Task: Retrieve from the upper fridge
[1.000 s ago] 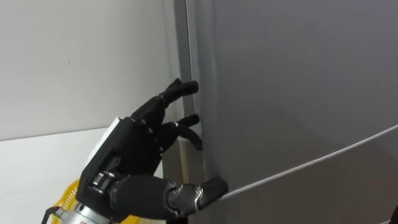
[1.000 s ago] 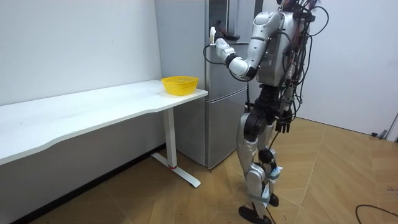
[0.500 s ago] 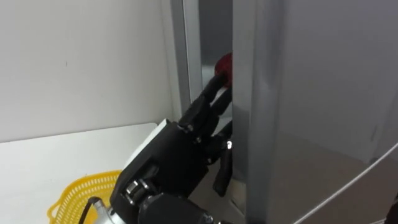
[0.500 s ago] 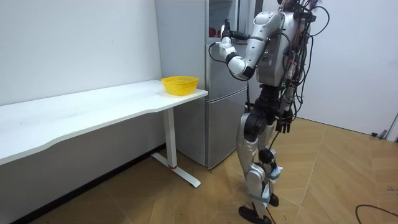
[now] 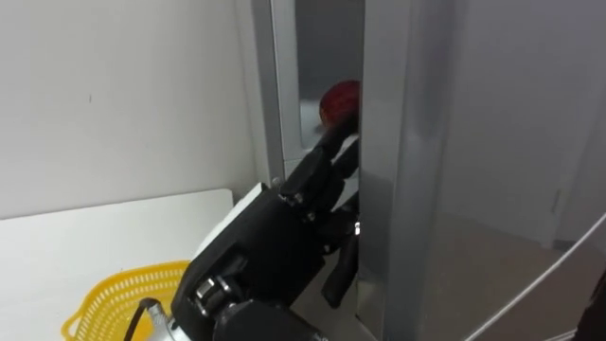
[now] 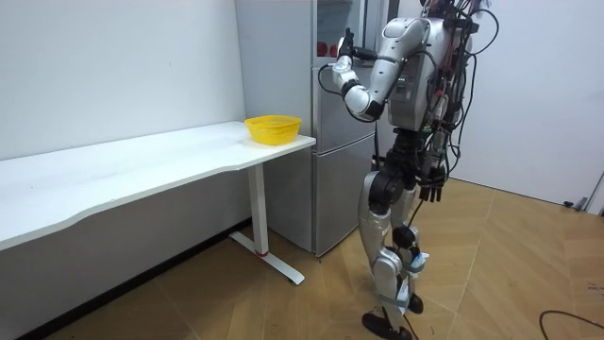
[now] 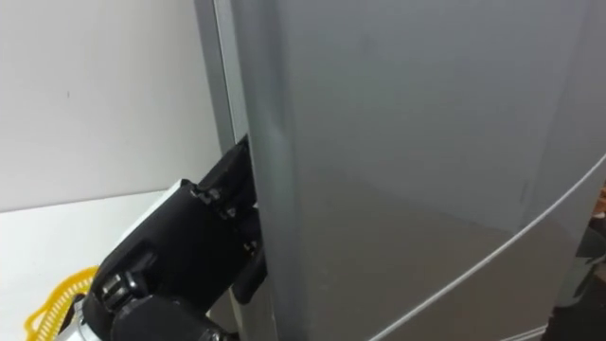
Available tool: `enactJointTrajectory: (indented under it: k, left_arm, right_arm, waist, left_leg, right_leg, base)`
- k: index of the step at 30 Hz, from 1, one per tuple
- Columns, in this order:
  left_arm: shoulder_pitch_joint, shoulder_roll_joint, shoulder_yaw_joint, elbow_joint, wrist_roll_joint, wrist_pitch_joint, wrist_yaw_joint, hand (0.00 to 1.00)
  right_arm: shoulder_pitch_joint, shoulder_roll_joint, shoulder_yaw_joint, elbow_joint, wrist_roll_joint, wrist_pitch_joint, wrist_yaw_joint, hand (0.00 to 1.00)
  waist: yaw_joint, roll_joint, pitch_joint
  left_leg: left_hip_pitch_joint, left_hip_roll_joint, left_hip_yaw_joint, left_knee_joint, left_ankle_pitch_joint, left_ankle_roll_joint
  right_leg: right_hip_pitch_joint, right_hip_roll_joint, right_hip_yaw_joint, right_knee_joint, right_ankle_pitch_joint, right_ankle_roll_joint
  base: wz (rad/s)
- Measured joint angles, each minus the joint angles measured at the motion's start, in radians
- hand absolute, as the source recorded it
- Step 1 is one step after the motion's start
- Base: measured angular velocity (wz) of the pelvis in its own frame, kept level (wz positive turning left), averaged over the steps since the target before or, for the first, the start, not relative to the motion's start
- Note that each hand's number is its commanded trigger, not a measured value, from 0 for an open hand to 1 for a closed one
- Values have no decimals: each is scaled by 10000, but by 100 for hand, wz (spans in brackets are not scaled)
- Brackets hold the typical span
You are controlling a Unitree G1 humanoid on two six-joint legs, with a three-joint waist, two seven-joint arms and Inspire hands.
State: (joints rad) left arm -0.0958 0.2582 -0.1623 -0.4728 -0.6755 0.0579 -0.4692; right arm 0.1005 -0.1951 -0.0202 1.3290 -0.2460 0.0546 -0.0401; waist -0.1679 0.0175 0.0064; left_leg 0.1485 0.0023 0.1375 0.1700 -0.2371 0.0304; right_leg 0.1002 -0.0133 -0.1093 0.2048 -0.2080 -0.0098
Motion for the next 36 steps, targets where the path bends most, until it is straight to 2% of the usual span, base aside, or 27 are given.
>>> enactJointTrajectory:
  k: [8,11,14,15,18,23,27,31,36]
  left_arm:
    - [0,6,-1,2,-8,0,-91,0]
    - [0,5,-38,1,-19,1,-157,0]
    - [0,3,-207,1,-77,1,-186,0]
    - [0,5,-270,1,-145,1,-208,0]
    - [-5,48,-420,-11,-401,1,-269,0]
    - [-22,171,-463,-194,-404,3,-306,0]
    - [-322,258,-602,-168,-403,18,-403,0]
    - [-327,264,-744,-166,-526,17,-517,0]
    - [-366,259,-970,-169,-804,17,-646,0]
  right_arm:
    - [12,2,-6,-13,6,3,133,0]
    - [-12,2,-8,-18,22,3,213,0]
    - [-7,1,-8,-17,25,11,219,0]
    - [-20,-1,-9,-21,17,8,220,0]
    - [-19,-2,-11,-37,26,10,356,0]
    - [-26,-6,-16,-55,62,9,427,0]
    - [19,-11,-29,-65,39,30,428,0]
    - [11,-13,-43,-86,24,15,426,0]
    - [0,-48,-44,-108,53,8,356,0]
  waist:
    - [-80,-14,-8]
    - [-211,-3,-16]
    - [-216,0,-18]
    - [-244,30,-52]
    - [-342,71,-88]
    - [-463,100,-102]
    - [-600,84,-64]
    - [-820,73,-49]
    - [-921,196,3]
  left_leg:
    - [41,6,31,-1,0,0]
    - [37,6,58,-2,0,0]
    - [29,11,213,-6,0,0]
    - [16,11,244,-5,0,0]
    - [5,4,290,-7,0,0]
    - [-13,45,545,-12,-1,0]
    - [7,65,793,-19,-1,0]
    - [24,56,873,-37,-3,-1]
    - [19,59,1047,-73,-24,27]
  right_leg:
    - [-1,-1,42,6,4,-4]
    - [-6,15,63,-2,10,1]
    - [-47,35,195,-1,16,8]
    - [-130,40,253,-7,25,16]
    - [-182,70,319,-8,40,29]
    - [-328,143,667,-2,123,21]
    - [-339,152,803,2,185,32]
    - [-387,154,865,-10,215,63]
    - [-499,187,1086,-7,255,94]
  base:
    - [0]
    - [-2]
    - [-11]
    - [-10]
    - [-7]
    - [-21]
    - [-13]
    - [-4]
    - [-11]
